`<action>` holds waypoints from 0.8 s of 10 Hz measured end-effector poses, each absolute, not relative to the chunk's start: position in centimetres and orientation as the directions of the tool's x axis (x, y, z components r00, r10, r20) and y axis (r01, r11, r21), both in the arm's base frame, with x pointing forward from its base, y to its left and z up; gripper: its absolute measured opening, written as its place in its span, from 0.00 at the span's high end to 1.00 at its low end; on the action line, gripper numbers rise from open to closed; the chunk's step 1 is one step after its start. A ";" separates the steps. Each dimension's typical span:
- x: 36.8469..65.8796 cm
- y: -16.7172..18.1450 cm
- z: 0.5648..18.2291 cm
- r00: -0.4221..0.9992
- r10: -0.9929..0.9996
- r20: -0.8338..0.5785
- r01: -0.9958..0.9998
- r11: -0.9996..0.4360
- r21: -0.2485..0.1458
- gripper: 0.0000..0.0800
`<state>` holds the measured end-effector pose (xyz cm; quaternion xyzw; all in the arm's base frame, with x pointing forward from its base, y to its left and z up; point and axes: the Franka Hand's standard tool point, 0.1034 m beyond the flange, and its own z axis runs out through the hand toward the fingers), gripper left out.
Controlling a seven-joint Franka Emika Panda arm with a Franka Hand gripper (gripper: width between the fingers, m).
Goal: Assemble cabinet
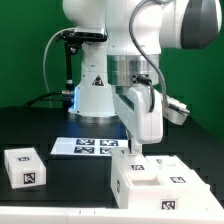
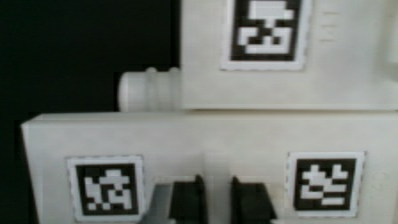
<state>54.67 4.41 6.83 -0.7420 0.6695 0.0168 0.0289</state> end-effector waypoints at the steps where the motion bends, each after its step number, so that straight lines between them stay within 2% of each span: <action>1: 55.7 4.5 6.8 0.098 -0.994 -0.055 -0.995 -0.096 -0.030 0.93; 7: 58.8 5.0 6.8 0.081 -0.997 -0.006 -0.992 -0.080 -0.096 0.93; 8: 58.8 5.1 6.8 0.083 -0.997 -0.003 -0.992 -0.083 -0.098 0.93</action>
Offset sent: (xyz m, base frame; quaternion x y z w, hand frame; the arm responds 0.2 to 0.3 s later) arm 0.0251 0.0135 -0.0064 0.0163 0.0172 0.0160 0.9996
